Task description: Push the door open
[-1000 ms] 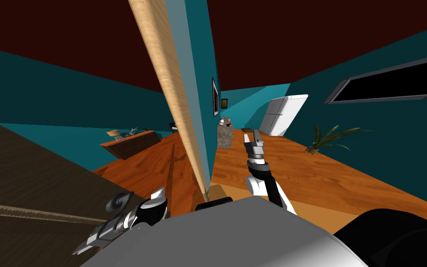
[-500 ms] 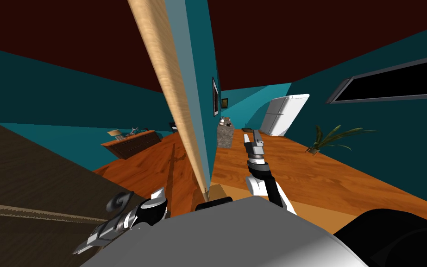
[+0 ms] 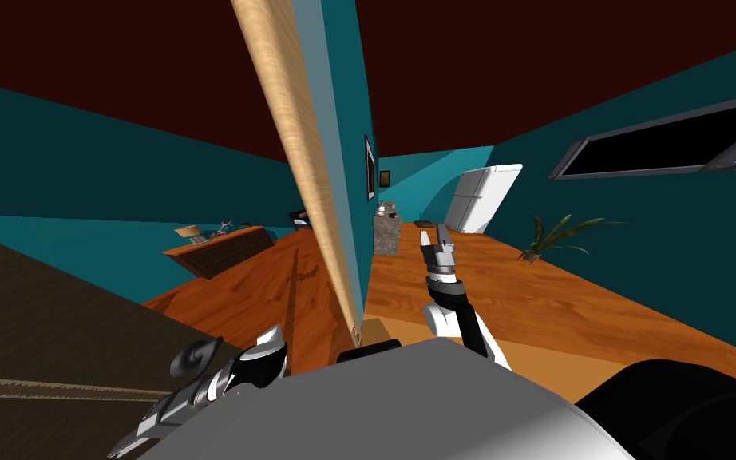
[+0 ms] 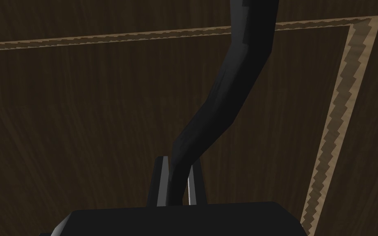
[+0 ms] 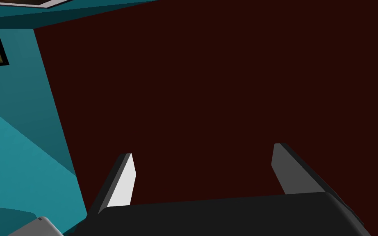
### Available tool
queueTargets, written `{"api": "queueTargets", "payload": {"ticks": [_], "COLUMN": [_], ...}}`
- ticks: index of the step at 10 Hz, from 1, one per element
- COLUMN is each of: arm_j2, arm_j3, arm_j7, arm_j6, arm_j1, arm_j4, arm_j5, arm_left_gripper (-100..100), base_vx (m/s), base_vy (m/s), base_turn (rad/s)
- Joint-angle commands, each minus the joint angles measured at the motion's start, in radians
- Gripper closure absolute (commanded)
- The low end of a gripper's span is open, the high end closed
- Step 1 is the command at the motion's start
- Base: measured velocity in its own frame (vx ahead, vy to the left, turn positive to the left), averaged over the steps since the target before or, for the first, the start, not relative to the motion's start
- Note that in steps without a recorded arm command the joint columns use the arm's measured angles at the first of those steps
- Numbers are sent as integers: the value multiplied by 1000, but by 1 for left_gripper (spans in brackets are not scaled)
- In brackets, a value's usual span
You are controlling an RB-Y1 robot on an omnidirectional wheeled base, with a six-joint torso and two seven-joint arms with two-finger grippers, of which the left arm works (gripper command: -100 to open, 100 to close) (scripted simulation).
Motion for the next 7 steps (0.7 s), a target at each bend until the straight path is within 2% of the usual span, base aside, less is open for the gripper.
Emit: {"api": "queueTargets", "payload": {"ticks": [1, 7], "arm_j2": [0, 0], "arm_j3": [2, 2], "arm_j7": [0, 0], "arm_j6": [0, 0], "arm_j1": [1, 1], "arm_j4": [3, 3], "arm_j5": [1, 1], "arm_left_gripper": [100, 100], "base_vx": [2, 0], "base_vy": [-4, 4], "base_turn": [20, 0]}}
